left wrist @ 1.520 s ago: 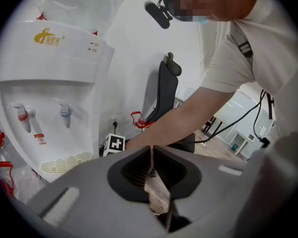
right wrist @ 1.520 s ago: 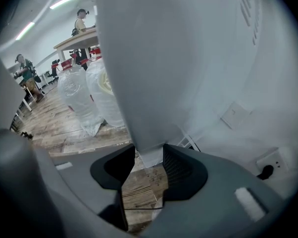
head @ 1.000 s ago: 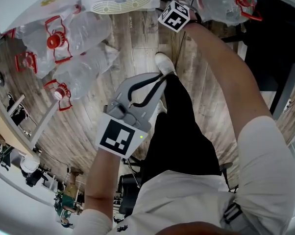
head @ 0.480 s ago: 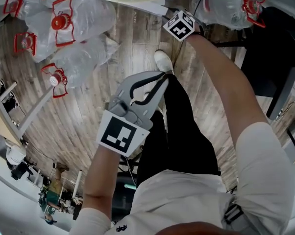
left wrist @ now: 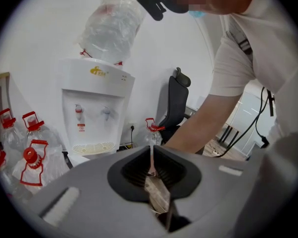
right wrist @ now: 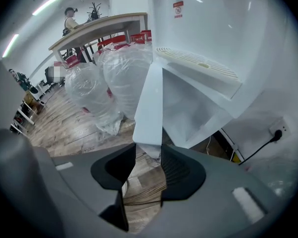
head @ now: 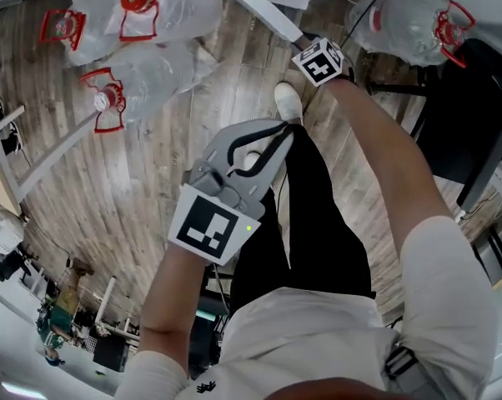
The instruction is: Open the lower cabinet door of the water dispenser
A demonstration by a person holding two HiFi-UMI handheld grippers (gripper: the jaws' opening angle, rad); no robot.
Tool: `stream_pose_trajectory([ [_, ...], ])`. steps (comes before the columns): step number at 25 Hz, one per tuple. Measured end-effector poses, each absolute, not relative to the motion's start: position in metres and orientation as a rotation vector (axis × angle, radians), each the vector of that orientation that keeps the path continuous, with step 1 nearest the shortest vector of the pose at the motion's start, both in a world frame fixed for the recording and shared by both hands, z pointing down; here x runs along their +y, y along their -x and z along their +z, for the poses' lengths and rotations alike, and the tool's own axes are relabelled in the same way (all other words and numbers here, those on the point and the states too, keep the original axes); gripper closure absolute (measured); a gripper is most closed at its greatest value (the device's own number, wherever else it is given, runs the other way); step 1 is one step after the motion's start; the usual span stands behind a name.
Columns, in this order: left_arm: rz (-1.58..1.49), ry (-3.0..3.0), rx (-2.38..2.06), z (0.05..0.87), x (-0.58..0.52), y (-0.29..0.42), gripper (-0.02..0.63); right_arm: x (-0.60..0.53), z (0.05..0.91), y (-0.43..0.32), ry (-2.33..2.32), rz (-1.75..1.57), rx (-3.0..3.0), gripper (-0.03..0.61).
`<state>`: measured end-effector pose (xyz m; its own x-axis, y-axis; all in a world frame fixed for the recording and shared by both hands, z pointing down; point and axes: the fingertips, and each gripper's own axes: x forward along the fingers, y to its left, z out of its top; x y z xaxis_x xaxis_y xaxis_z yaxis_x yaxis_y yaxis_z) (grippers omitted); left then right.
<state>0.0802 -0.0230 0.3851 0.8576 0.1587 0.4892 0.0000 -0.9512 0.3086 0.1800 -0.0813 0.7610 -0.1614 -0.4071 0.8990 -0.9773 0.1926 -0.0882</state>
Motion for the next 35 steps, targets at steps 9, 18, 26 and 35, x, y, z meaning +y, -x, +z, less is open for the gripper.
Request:
stream_pose_trajectory([
  [9, 0.734, -2.726, -0.02, 0.375, -0.028, -0.024, 0.554, -0.083, 0.761, -0.121, -1.299, 0.973, -1.714, 0.42],
  [18, 0.703, -2.709, -0.151, 0.373, -0.03, 0.028, 0.554, -0.094, 0.753, -0.067, -1.239, 0.958, -1.724, 0.42],
  [26, 0.67, -2.697, -0.263, 0.371, -0.031, 0.07, 0.554, -0.106, 0.755, -0.027, -1.194, 0.937, -1.736, 0.425],
  [35, 0.63, -2.652, -0.385, 0.378, -0.026, 0.109, 0.554, -0.128, 0.757, 0.008, -1.141, 0.872, -1.761, 0.434],
])
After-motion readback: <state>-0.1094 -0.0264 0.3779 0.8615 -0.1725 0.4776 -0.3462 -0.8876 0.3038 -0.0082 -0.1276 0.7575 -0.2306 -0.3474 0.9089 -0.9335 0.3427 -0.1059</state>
